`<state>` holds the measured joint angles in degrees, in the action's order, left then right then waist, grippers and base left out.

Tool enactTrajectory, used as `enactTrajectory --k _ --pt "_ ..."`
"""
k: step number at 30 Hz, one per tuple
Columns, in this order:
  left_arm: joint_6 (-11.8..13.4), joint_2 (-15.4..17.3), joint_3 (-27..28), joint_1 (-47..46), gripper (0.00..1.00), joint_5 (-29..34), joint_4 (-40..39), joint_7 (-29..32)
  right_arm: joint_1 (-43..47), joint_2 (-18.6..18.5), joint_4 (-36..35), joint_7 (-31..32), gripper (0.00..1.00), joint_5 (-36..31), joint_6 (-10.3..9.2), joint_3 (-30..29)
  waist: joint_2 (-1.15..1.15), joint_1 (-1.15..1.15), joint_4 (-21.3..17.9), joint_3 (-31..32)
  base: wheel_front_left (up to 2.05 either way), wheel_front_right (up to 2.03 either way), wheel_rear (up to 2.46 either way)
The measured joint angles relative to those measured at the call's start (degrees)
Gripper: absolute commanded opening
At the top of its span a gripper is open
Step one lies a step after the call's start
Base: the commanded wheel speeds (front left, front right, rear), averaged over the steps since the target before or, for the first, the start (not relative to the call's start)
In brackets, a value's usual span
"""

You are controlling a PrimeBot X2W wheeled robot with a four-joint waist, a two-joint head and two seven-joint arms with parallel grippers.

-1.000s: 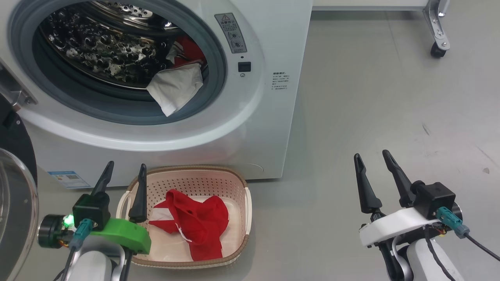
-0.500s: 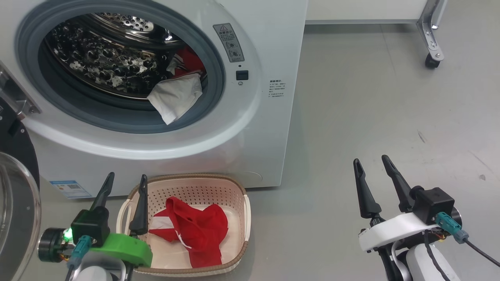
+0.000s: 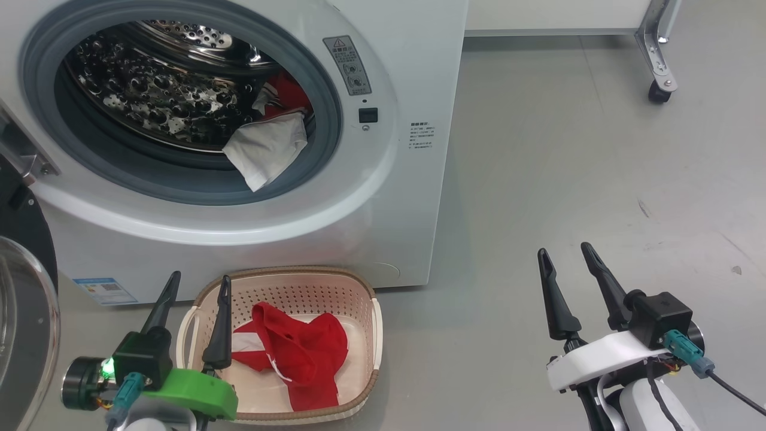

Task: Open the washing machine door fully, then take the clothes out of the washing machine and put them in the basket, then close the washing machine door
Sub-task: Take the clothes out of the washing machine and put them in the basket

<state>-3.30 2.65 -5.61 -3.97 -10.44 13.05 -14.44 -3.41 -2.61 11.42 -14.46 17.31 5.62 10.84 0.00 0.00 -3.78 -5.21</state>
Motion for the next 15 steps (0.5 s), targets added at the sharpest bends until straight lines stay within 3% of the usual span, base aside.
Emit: enactTrajectory --k 15 --pt "0.24 0.0 -0.26 1.22 1.0 0.0 -1.42 0.0 0.17 0.0 -0.03 0.0 1.0 0.02 0.0 0.86 0.0 0.0 -0.26 0.31 0.0 0.0 0.0"
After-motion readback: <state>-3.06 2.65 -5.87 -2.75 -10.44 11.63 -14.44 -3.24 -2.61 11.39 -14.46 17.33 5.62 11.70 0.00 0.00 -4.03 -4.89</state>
